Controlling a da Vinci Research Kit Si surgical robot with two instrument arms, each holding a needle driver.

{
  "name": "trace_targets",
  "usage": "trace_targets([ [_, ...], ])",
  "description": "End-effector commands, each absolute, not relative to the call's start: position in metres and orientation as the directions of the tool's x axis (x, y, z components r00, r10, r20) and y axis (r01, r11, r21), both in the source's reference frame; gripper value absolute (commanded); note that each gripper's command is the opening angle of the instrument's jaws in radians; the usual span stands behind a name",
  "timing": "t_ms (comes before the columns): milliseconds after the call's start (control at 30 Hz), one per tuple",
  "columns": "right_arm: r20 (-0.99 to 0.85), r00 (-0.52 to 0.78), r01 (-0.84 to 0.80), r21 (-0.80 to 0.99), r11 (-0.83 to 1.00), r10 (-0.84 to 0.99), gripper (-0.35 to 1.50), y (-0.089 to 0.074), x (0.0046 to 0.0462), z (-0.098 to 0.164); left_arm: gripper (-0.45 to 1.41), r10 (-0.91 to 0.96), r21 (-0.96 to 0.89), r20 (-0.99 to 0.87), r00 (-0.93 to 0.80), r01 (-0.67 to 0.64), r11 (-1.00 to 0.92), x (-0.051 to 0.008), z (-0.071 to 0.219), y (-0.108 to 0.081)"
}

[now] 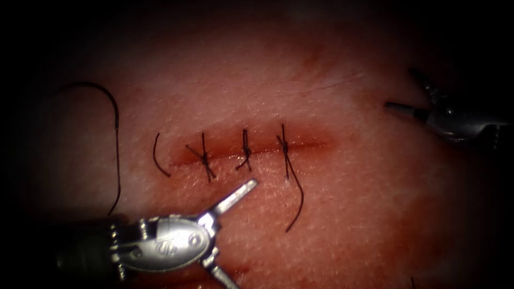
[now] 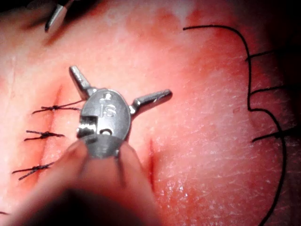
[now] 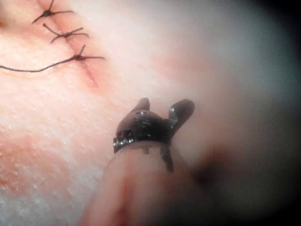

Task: Wound Closure
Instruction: Release grip on suture with left jaws, then pick up remaining tail of thread with left needle holder

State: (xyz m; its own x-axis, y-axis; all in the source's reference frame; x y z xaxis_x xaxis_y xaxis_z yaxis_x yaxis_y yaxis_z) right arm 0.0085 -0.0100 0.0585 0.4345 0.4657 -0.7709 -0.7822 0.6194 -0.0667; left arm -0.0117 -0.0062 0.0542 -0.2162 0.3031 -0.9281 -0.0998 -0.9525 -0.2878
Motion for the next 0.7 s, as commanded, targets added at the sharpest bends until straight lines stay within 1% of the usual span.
trace_targets([
  [33,-0.771,0.435,-0.781,-0.067,0.62,0.465,1.48,-0.0098,0.0092,0.0589,0.96,0.309,-0.289,-0.924,-0.226,-0.115,-0.95,-0.0118,0.0547,-0.0059],
  [100,-0.77,0.436,-0.782,-0.067,0.62,0.465,1.48,-0.0098,0.0093,0.0589,0.67,0.32,-0.289,-0.912,-0.256,-0.15,-0.945,-0.0116,0.055,-0.0055],
  [167,-0.77,0.435,-0.783,-0.068,0.619,0.466,1.48,-0.0098,0.0094,0.0589,0.61,0.375,-0.333,-0.884,-0.279,-0.188,-0.924,-0.012,0.0558,-0.0053],
  [267,-0.768,0.437,-0.784,-0.07,0.616,0.469,1.48,-0.01,0.0099,0.0588,0.61,0.497,-0.436,-0.812,-0.307,-0.246,-0.865,-0.0132,0.0576,-0.0054],
  [300,-0.762,0.441,-0.783,-0.07,0.618,0.473,1.46,-0.0101,0.0102,0.0587,0.61,0.554,-0.485,-0.773,-0.309,-0.277,-0.83,-0.0138,0.0584,-0.0055],
  [433,-0.744,0.453,-0.779,-0.063,0.623,0.491,1.36,-0.0106,0.011,0.0583,0.62,0.654,-0.562,-0.679,-0.333,-0.338,-0.755,-0.0154,0.0608,-0.0062],
  [567,-0.729,0.457,-0.779,-0.051,0.625,0.51,1.3,-0.0111,0.0115,0.0579,0.69,0.703,-0.596,-0.595,-0.39,-0.373,-0.711,-0.0165,0.0621,-0.0066],
  [700,-0.724,0.46,-0.778,-0.051,0.626,0.514,1.23,-0.0114,0.0117,0.0575,0.69,0.719,-0.599,-0.532,-0.448,-0.401,-0.693,-0.017,0.062,-0.007],
])
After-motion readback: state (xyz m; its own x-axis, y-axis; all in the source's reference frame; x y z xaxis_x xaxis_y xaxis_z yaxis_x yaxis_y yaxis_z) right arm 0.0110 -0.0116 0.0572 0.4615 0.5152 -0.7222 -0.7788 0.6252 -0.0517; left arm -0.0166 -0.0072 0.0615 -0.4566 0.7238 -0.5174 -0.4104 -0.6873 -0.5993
